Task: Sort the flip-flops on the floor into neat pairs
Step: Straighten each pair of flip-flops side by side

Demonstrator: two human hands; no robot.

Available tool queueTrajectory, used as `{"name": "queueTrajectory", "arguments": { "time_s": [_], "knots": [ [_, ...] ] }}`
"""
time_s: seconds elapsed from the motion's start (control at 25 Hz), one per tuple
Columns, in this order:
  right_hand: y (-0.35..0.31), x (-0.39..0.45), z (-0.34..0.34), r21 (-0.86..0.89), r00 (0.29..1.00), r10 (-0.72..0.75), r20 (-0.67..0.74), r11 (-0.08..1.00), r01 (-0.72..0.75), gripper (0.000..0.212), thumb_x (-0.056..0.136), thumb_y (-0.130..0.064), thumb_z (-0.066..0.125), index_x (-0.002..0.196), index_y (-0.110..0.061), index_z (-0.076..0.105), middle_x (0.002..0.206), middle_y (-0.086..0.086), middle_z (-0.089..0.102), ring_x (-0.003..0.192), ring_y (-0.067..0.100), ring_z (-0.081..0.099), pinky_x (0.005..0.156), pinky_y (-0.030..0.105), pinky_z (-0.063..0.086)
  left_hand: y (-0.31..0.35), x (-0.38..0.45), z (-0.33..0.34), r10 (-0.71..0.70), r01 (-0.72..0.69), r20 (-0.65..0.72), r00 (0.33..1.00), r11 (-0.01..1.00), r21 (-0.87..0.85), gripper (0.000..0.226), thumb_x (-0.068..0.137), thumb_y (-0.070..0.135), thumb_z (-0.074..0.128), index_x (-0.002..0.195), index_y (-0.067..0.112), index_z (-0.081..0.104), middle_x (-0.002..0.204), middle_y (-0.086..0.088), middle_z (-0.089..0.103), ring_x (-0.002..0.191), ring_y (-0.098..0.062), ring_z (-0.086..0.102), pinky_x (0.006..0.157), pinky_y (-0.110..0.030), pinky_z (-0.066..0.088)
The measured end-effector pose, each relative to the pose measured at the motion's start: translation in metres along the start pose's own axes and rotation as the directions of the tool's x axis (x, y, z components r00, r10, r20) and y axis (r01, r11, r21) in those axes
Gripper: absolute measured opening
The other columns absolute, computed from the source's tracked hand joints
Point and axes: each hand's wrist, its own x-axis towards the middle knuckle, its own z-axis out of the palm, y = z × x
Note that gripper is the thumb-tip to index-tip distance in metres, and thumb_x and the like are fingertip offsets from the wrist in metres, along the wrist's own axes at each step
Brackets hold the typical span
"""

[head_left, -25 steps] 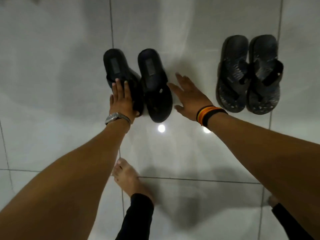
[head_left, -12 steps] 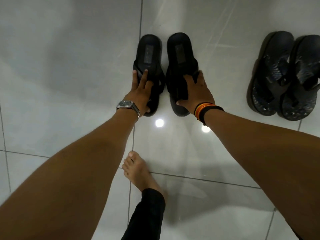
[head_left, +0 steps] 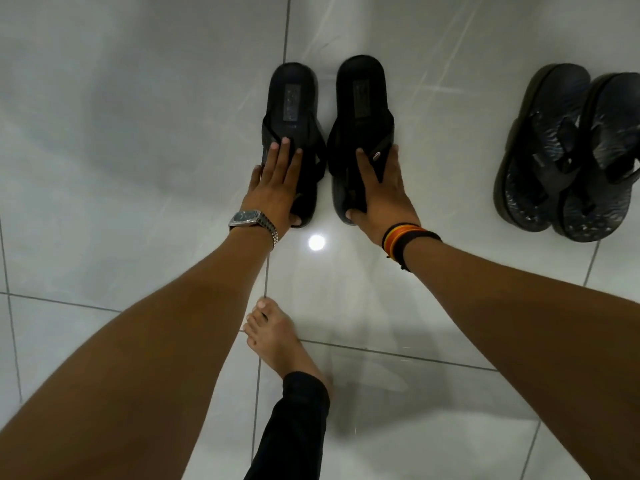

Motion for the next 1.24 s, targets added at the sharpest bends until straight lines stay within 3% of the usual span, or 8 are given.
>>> {"name": "queueTrajectory", "arguments": {
  "time_s": [0.2,0.56,0.96,1.04,1.24],
  "knots": [
    [-0.042,0.009,0.018,0.012,0.997,-0.046,0.069,0.999,0.045,0.101,0.090,-0.011,0.067,0.159,-0.039,-0.001,0.165,0.020,-0.021,0.154,0.043,0.010,0.107,0.044,0.047,-0.037,0.005,-0.005,-0.106,0.112,0.072,0.992,0.990,-0.084,0.127,0.072,0.025,0.086,0.159,0.016,-0.007,0.165,-0.008,-0.021,0.153,-0.029,-0.012,0.123,-0.049,0.019],
    [-0.158,0.045,0.068,0.177,0.995,-0.040,0.095,0.984,0.023,0.090,0.093,-0.011,0.061,0.159,-0.041,0.006,0.165,0.020,-0.022,0.154,0.042,-0.010,0.116,0.046,0.039,-0.158,0.010,-0.043,-0.147,0.146,0.113,0.983,0.989,0.017,0.131,0.067,0.020,0.090,0.160,0.017,-0.003,0.166,-0.006,-0.019,0.153,-0.029,-0.012,0.121,-0.051,0.023],
    [-0.172,0.044,0.069,0.168,0.985,-0.059,0.164,0.985,0.031,0.091,0.092,-0.013,0.062,0.159,-0.038,0.006,0.165,0.021,-0.021,0.154,0.042,-0.011,0.123,0.049,0.025,-0.163,0.012,-0.048,-0.184,0.178,0.133,0.974,0.982,0.062,0.124,0.071,0.013,0.085,0.159,0.017,-0.002,0.167,-0.008,-0.015,0.154,-0.031,-0.010,0.121,-0.051,0.021],
    [-0.170,0.042,0.066,0.198,0.977,-0.082,0.195,0.979,0.043,0.093,0.091,-0.012,0.063,0.159,-0.038,0.006,0.166,0.019,-0.020,0.155,0.042,-0.005,0.122,0.049,0.027,-0.158,0.009,-0.047,-0.207,0.199,0.087,0.975,0.976,0.085,0.121,0.074,0.012,0.082,0.159,0.016,-0.003,0.167,-0.010,-0.014,0.154,-0.031,-0.007,0.123,-0.051,0.018],
    [-0.144,0.027,0.034,0.298,0.977,-0.116,0.181,0.953,0.058,0.094,0.090,-0.017,0.065,0.161,-0.032,0.005,0.168,0.013,0.007,0.144,0.040,0.038,0.115,0.045,0.040,-0.119,-0.004,-0.062,-0.213,0.218,-0.077,0.974,0.974,0.055,0.103,0.087,0.005,0.068,0.159,0.012,-0.005,0.166,-0.015,-0.012,0.154,-0.034,-0.008,0.124,-0.053,0.010]
  ]
}}
